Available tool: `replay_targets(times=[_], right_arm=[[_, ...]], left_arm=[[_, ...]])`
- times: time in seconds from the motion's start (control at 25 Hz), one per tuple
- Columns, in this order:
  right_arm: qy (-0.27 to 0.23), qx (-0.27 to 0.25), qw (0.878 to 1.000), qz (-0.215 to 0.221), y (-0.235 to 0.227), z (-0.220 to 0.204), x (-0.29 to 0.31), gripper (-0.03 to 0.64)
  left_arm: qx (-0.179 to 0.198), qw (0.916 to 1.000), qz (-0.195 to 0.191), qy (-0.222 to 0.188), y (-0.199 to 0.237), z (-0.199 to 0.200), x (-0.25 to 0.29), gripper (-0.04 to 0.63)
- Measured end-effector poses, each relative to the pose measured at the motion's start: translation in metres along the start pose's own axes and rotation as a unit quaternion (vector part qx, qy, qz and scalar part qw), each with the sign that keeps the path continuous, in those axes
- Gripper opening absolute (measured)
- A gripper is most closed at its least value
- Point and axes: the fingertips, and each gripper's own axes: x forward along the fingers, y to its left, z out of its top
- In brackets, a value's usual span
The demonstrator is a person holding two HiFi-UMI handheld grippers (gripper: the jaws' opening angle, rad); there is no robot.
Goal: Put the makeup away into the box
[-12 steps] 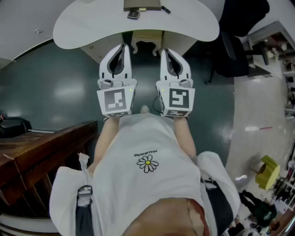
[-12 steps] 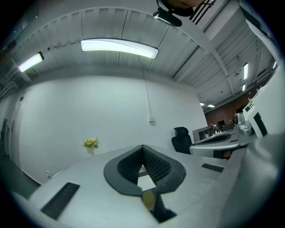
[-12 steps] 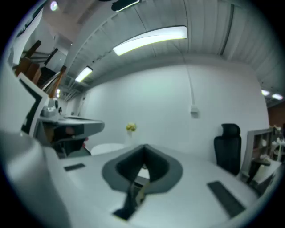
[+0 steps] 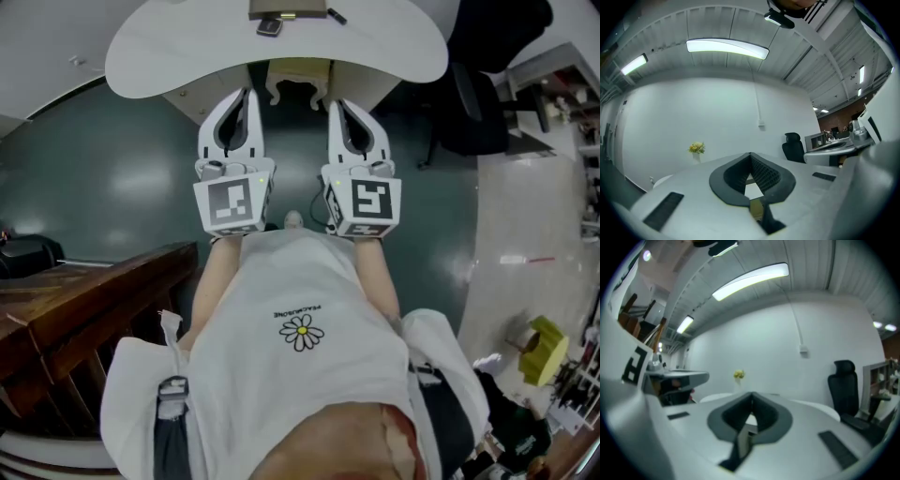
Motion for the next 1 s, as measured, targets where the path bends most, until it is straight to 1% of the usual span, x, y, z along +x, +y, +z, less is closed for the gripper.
replay_targets(times=[0.08,0.12,0.28,0.36,0.44,0.56,0.64,0.8,0.88,1.0], right_arm=[[-0.005,0.023,1.0,0.011,-0.003,-0.003,0.0,0.031],[-0.005,0.026,1.0,0.016,-0.003,-0.004,0.0,0.031],[0.009,0.014,0.999,0.03,0.007,-0.014,0.003,0.031],[0.009,0.007,0.999,0.035,0.012,-0.016,0.004,0.031],[0.006,0.003,0.999,0.041,0.016,-0.014,0.005,0.031],[0.004,0.003,0.998,0.057,0.02,-0.014,0.005,0.031],[-0.003,-0.007,0.999,0.051,0.014,-0.007,0.012,0.031],[-0.035,-0.044,0.998,0.038,-0.002,0.01,0.032,0.031],[-0.043,-0.058,0.997,0.029,-0.011,0.014,0.041,0.031],[-0.042,-0.055,0.997,0.015,-0.022,0.013,0.052,0.031]], left_arm=[[0.001,1.0,0.0,-0.001,0.0,-0.001,0.002,0.02],[0.002,1.0,0.001,-0.001,0.0,-0.001,0.002,0.02],[0.009,0.9999,0.012,0.001,0.005,-0.005,-0.005,0.02],[0.002,0.9999,0.016,0.0,0.01,-0.008,-0.005,0.02],[-0.026,0.9996,0.008,-0.003,0.012,-0.013,-0.002,0.02],[-0.085,0.9963,-0.011,-0.011,0.013,-0.02,0.002,0.02],[-0.1,0.9947,-0.012,-0.019,0.017,-0.02,0.014,0.02],[-0.089,0.9943,-0.025,-0.053,0.021,-0.008,0.05,0.02],[-0.086,0.9934,-0.037,-0.066,0.019,-0.003,0.067,0.02],[-0.083,0.9921,-0.05,-0.079,0.016,0.004,0.086,0.02]])
